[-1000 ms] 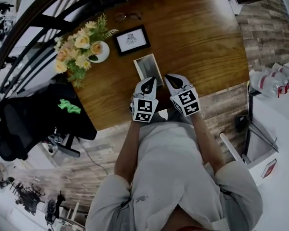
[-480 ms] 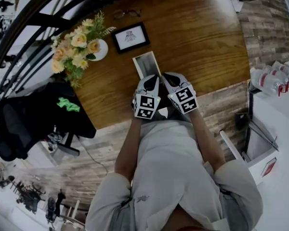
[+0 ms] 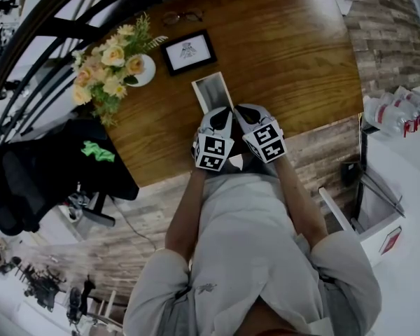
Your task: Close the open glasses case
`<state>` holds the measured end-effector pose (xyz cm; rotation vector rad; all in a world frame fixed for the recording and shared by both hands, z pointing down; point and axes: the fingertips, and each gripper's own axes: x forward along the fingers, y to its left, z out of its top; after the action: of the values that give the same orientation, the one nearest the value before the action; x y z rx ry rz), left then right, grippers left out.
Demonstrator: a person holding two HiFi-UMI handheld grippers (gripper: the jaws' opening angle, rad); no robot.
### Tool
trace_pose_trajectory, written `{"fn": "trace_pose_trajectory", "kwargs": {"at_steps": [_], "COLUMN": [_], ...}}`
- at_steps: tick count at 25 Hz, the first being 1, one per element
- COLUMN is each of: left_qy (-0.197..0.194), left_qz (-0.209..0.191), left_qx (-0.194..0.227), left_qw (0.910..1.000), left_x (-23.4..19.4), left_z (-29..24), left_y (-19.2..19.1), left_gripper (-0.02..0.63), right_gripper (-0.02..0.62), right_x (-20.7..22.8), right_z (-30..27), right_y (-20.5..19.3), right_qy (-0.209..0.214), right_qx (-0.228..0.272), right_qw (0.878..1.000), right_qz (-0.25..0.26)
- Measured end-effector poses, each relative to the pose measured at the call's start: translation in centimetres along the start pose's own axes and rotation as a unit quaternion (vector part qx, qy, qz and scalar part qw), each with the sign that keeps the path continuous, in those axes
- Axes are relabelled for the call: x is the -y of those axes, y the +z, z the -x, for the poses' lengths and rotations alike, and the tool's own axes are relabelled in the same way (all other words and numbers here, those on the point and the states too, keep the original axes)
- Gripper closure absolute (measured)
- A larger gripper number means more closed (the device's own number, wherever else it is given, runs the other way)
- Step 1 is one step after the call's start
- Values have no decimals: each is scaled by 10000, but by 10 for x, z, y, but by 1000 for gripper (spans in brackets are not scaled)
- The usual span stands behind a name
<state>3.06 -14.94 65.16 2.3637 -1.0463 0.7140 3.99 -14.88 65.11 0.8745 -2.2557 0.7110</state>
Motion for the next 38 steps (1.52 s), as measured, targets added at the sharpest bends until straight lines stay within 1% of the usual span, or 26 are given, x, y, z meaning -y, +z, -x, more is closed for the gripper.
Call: {"fn": "trace_pose_trajectory", "kwargs": {"at_steps": [27, 32, 38], "left_qy": [126, 187, 155], "left_qz": [63, 62, 134], "left_qx": [81, 10, 48], "left_qw": [9999, 9998, 9998], "left_x": [-18, -23, -23], "left_z": [21, 25, 29], "left_y": [-9, -14, -16], "left_gripper": [589, 589, 589], "right_gripper": [592, 592, 592], "right_x": [-22, -27, -32], "right_z": [-7, -7, -9], "right_y": [6, 8, 10], "right_qy": [40, 57, 93], "right_qx": [-11, 14, 26], "right_qw": [9999, 9998, 9997], "right_qz": [157, 186, 214]}}
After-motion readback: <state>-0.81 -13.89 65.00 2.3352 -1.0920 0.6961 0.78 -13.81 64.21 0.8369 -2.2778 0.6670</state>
